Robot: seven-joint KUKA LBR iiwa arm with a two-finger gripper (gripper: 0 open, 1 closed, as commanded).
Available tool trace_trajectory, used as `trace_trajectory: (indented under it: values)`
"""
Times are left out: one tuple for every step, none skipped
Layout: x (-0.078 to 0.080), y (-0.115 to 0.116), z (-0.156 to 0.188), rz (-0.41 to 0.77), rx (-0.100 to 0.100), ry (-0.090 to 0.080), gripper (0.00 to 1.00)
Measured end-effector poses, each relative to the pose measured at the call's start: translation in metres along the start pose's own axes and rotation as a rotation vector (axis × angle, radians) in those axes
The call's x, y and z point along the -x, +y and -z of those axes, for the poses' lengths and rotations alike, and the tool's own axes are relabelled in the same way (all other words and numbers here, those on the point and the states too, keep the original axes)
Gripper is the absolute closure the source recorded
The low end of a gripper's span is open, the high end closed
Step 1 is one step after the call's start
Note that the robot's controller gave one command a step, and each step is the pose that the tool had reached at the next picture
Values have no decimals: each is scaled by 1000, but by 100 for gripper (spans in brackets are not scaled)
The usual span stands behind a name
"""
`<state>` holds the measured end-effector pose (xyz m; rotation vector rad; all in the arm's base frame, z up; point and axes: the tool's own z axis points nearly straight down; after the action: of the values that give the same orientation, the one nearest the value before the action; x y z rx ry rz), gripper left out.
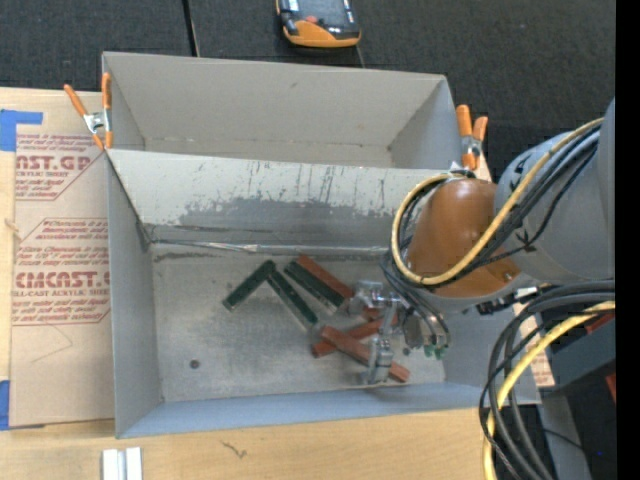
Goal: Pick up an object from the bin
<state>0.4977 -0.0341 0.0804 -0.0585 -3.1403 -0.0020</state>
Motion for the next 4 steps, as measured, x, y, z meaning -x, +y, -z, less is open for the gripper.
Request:
trace_trajectory:
  values:
    - [-5,1,-10,-174,0,-5,0]
    - [-14,-10,-11,-151,-1,1,100]
    - [-14,-10,-11,-150,-1,1,100]
    - [-15,-10,-9,-151,-1,2,100]
